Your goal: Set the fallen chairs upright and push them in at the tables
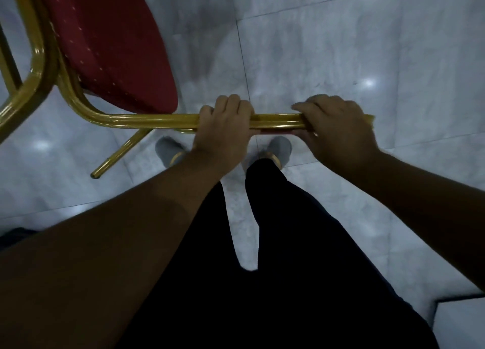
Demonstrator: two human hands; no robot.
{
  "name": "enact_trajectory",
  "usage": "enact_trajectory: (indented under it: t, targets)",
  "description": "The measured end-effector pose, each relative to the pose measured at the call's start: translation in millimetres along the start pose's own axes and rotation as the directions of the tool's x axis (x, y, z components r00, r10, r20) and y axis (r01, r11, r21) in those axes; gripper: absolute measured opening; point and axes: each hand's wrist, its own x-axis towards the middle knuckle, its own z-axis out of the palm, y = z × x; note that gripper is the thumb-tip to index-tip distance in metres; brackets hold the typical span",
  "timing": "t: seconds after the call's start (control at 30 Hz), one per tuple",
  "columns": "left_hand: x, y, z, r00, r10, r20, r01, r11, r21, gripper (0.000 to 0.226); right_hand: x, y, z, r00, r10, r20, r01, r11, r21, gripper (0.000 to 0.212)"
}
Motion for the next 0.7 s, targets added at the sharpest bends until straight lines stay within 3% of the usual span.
enact_trajectory:
  t: [0.27, 0.43, 0.53, 0.63, 0.7]
  targets:
    - [-35.6, -21.7, -71.3, 0.983, -0.002, 0.184, 0.028, 0.99, -0.139, 0.035, -28.4, -50.4, -33.6, 0.995, 0.025, -0.092, -0.018, 0.996, 0.085, 0.032]
    - [-46.9, -10.4, -113.0, 0.986, 0.107, 0.131, -0.077, 0.974, -0.213, 0.031, -27.3, -84.6, -67.2, 0.99, -0.019, -0.142, 0.027, 0.998, 0.056, 0.028]
    - [-51.0, -9.0, -132.1, 0.992, 0.095, 0.08, -0.069, 0.957, -0.281, 0.027, -22.2, -103.4, -89.2, 0.982, -0.038, -0.183, 0.043, 0.999, 0.024, 0.027]
    - [-57.0, -19.9, -153.1, 0.993, 0.099, 0.064, -0.079, 0.962, -0.263, 0.036, -19.5, -123.4, -105.0, 0.973, -0.075, -0.22, 0.073, 0.997, -0.018, 0.027]
    - [-62.2, -28.7, -166.2, 0.987, 0.141, 0.07, -0.121, 0.964, -0.235, 0.029, -20.1, -134.6, -111.8, 0.966, -0.112, -0.234, 0.103, 0.993, -0.051, 0.027]
